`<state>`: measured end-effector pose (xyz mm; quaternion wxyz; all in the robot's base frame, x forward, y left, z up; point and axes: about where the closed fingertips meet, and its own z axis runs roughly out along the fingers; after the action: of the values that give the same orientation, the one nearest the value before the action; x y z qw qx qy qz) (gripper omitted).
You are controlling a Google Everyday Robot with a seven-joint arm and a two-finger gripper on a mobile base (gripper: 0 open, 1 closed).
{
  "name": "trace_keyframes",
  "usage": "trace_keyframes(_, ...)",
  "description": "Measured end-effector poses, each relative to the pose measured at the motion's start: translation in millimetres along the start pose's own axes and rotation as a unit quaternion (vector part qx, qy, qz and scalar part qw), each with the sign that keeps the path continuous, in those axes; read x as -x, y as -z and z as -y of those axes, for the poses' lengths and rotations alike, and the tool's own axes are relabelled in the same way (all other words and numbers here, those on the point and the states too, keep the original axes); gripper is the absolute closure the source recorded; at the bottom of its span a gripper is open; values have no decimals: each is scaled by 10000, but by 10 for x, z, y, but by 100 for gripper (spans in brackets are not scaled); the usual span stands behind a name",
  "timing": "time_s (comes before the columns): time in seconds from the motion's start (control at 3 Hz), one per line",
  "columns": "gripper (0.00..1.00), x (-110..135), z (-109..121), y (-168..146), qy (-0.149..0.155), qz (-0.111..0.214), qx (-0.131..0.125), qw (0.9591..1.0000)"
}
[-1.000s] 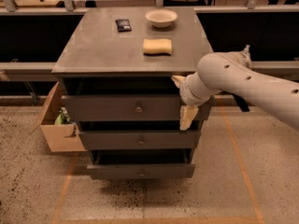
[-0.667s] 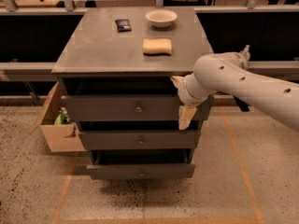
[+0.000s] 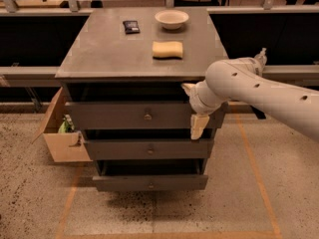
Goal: Open top drawer
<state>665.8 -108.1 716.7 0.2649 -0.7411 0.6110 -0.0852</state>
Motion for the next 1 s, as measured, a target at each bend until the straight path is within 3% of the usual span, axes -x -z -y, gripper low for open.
trace_keyframes(0.67,0,-255,-108,-271,-141,-238,281,9992)
trace_keyframes(1.0,0,-322,-46,-422,-146,-313,370,9987)
